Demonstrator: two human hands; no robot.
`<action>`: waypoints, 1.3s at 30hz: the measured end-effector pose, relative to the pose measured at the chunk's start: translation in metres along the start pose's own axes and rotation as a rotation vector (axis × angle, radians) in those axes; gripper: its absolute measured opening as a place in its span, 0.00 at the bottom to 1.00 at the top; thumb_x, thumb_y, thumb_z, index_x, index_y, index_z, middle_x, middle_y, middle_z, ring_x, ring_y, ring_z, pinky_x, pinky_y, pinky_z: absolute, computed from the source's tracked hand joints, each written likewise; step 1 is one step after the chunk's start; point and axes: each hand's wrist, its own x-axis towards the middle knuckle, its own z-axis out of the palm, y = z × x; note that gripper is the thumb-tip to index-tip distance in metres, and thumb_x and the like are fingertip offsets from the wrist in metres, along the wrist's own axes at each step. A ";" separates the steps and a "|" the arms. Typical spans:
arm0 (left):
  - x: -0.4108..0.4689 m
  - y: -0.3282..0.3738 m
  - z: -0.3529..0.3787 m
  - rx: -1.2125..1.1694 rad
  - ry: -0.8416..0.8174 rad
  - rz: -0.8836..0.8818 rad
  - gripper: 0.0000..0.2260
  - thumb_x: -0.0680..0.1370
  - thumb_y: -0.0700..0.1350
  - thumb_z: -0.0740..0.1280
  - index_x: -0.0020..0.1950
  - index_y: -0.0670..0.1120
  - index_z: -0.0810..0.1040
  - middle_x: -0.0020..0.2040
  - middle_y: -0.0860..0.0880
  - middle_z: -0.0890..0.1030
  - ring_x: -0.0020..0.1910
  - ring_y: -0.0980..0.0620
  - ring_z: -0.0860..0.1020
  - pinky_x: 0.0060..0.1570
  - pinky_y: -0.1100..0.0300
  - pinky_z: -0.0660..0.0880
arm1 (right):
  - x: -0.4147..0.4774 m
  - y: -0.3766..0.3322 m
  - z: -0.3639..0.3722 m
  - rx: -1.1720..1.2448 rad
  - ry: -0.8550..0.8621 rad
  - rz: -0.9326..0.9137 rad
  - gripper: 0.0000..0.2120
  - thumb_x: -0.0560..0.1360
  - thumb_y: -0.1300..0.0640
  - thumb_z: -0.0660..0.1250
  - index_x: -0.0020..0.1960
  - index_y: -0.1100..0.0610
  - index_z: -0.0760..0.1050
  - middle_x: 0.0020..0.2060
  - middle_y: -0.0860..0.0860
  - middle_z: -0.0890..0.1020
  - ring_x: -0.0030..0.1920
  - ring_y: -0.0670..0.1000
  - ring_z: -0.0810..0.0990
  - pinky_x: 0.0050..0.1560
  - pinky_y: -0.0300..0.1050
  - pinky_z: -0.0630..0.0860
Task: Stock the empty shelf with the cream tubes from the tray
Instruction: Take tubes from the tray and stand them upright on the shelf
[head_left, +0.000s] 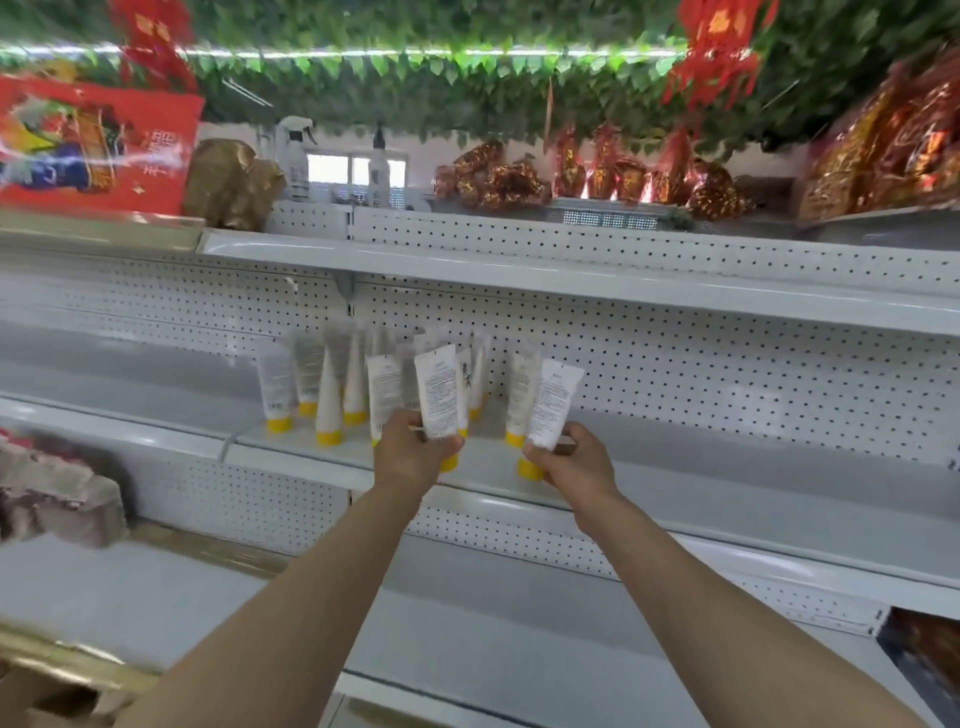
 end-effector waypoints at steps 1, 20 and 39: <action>0.008 -0.004 0.001 0.032 0.000 0.012 0.17 0.70 0.42 0.76 0.53 0.45 0.72 0.46 0.49 0.79 0.41 0.54 0.77 0.37 0.63 0.73 | 0.005 0.002 0.006 -0.047 0.019 -0.020 0.18 0.68 0.55 0.77 0.55 0.50 0.76 0.48 0.49 0.84 0.46 0.49 0.84 0.53 0.51 0.81; 0.096 -0.078 0.022 0.227 -0.122 0.144 0.20 0.67 0.51 0.77 0.53 0.49 0.73 0.46 0.54 0.81 0.46 0.50 0.79 0.43 0.55 0.75 | 0.040 0.033 0.064 -0.340 0.246 -0.023 0.14 0.69 0.53 0.75 0.53 0.52 0.80 0.42 0.45 0.84 0.43 0.45 0.81 0.41 0.35 0.75; 0.099 -0.084 0.018 0.272 -0.148 0.182 0.21 0.68 0.52 0.76 0.54 0.48 0.71 0.49 0.50 0.82 0.48 0.47 0.79 0.39 0.58 0.69 | 0.029 0.025 0.064 -0.347 0.237 0.026 0.17 0.68 0.54 0.78 0.54 0.54 0.78 0.46 0.47 0.84 0.44 0.43 0.82 0.38 0.28 0.74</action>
